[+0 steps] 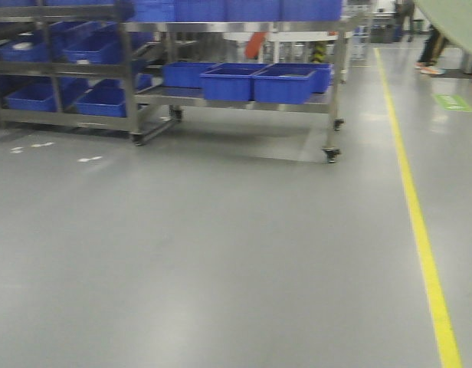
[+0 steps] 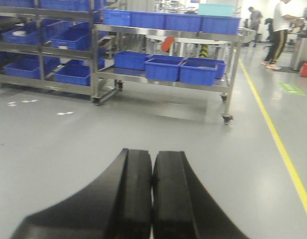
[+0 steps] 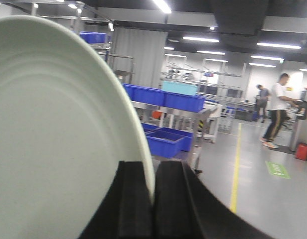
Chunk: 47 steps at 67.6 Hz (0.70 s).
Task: Place green plate on second shelf with right arm
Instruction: 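Drive the base across the floor carrying the plate in the right gripper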
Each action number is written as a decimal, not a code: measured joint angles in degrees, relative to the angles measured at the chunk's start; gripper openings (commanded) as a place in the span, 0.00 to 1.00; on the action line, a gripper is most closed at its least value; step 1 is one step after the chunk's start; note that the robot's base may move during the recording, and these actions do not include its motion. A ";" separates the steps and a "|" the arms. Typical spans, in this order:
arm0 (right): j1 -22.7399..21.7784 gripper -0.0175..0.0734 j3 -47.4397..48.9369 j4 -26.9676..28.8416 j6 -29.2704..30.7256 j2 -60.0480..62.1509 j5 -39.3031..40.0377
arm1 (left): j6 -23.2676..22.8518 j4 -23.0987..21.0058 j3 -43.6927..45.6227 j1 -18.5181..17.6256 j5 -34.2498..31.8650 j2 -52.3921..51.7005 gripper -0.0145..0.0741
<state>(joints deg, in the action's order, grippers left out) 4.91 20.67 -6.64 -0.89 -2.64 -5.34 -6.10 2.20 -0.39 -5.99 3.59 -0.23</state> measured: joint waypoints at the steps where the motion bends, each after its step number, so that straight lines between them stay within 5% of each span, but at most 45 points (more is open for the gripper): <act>1: 0.00 0.25 0.00 0.00 0.00 0.00 0.00 | 0.00 0.00 0.00 0.00 0.00 0.00 0.31; 47: 0.00 0.25 0.00 0.00 0.00 0.00 0.00 | 0.00 0.00 0.00 0.00 0.00 0.00 0.31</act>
<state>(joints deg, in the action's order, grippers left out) 4.91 20.67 -6.64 -0.89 -2.64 -5.34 -6.10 2.20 -0.39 -5.99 3.59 -0.23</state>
